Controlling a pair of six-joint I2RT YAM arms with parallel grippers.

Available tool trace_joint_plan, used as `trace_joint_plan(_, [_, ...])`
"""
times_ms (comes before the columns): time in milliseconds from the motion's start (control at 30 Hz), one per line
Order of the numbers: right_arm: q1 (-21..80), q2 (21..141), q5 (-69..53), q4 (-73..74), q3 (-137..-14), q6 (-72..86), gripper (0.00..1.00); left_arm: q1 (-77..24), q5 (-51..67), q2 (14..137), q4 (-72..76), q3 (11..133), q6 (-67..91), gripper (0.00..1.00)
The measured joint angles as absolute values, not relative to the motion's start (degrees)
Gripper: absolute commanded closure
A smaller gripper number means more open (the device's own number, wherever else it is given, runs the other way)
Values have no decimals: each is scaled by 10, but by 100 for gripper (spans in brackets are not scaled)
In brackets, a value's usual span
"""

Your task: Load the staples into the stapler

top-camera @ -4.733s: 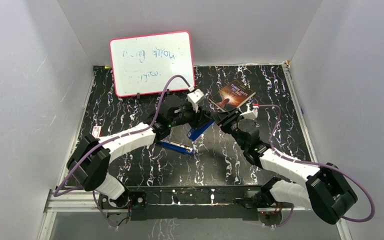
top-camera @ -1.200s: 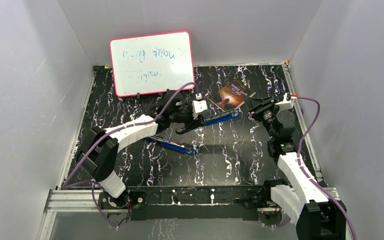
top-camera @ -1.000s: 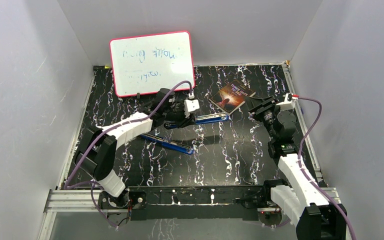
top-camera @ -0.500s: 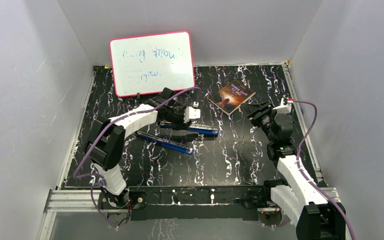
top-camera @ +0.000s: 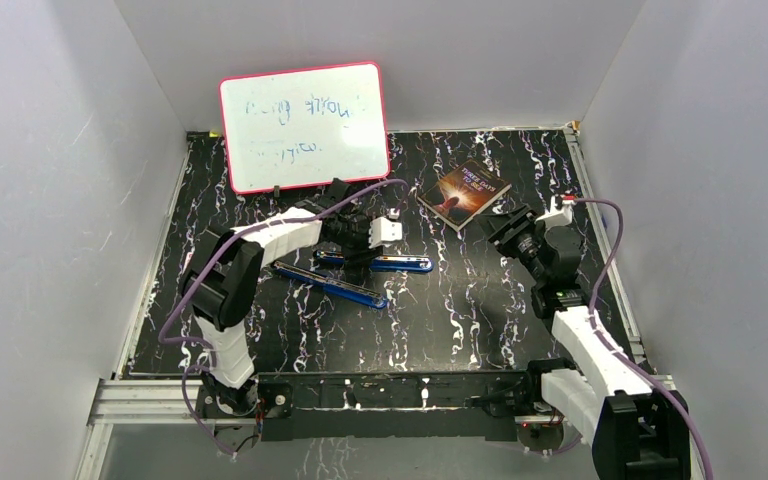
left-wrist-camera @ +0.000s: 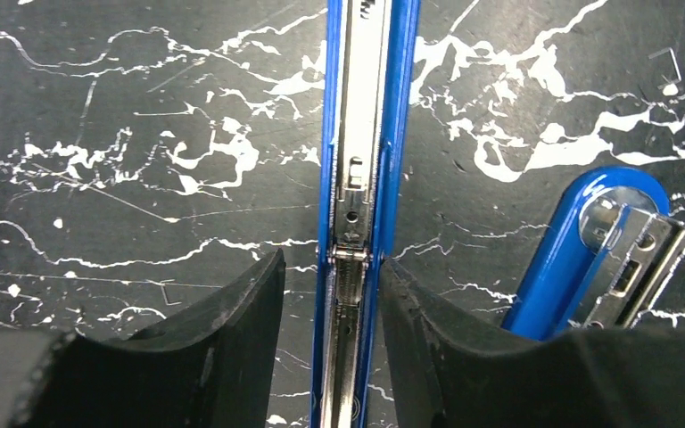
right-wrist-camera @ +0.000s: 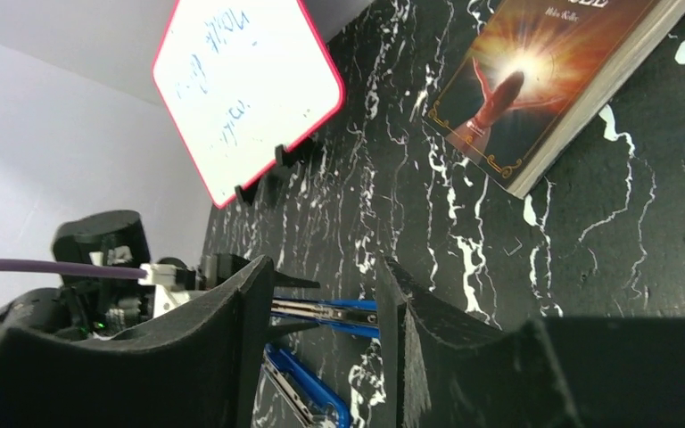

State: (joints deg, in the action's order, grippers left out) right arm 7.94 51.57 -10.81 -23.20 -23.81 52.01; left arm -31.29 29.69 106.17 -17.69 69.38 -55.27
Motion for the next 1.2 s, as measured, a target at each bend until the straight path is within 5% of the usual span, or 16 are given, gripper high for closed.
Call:
trace_joint_plan(400, [79, 564, -174, -351, -164, 429, 37, -312, 301, 967, -70, 618, -470, 50])
trace_joint_plan(567, [98, 648, -221, -400, -191, 344, 31, -310, 303, 851, 59, 534, -341, 30])
trace_joint_plan(767, [224, 707, -214, -421, -258, 170, 33, -305, 154, 754, 160, 498, -150, 17])
trace_joint_plan(1200, [313, 908, -344, -193, -478, -136, 33, -243, -160, 743, 150, 510, -30, 15])
